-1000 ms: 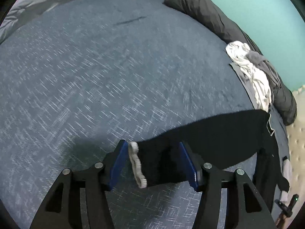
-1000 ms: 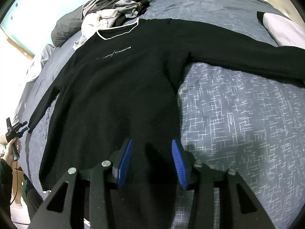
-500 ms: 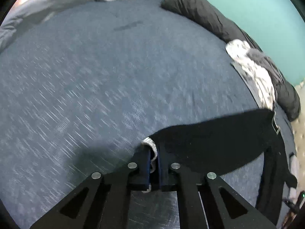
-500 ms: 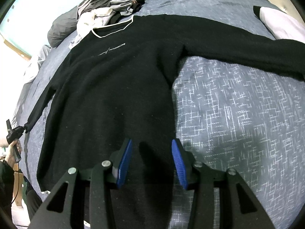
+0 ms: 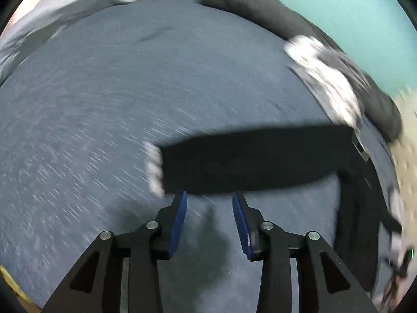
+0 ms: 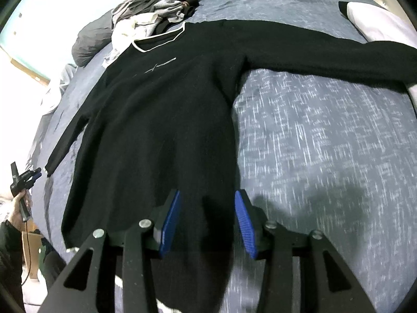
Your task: Fold clothes
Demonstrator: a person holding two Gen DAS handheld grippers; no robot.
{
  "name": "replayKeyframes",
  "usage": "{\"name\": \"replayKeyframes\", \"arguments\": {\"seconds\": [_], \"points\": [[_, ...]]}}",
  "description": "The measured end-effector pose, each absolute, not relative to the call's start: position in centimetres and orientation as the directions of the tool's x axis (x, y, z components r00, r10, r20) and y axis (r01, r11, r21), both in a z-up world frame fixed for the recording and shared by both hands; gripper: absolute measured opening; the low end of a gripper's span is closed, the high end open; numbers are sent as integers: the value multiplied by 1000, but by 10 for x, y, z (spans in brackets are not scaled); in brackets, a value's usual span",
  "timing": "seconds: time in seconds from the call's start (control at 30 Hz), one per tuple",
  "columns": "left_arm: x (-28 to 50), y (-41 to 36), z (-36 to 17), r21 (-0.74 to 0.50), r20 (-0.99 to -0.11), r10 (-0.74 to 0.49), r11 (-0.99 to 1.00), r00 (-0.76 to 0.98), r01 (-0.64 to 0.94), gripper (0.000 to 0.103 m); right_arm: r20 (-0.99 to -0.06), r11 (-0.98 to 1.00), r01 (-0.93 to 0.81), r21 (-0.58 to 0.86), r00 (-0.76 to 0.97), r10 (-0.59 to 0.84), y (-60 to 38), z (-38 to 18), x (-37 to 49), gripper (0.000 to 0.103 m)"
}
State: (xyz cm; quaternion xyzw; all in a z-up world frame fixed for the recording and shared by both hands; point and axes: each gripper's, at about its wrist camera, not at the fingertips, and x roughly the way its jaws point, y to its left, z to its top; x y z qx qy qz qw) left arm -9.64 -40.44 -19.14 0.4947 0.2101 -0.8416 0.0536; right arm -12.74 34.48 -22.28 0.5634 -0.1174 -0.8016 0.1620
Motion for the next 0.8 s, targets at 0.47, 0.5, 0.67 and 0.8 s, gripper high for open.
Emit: {"name": "replayKeyframes", "arguments": {"seconds": [0.47,0.5,0.67,0.8], "points": [[-36,-177,-203,-503,-832,505,-861,-232,-71,52,-911,-916,175,361,-146,-386,340,-240,-56,54],[-32,-166,-206,-508,-832,513,-858,-211,-81,53,-910,-914,175,366,-138,-390,340,-242,-53,54],[-19,-132,-219,-489,-852,502,-865,-149,-112,55,-906,-907,175,383,-123,-406,339,-244,-40,54],[-9,-119,-227,-470,-869,482,-875,-115,-119,55,-903,-904,178,388,-122,-411,339,-243,-32,54]]}}
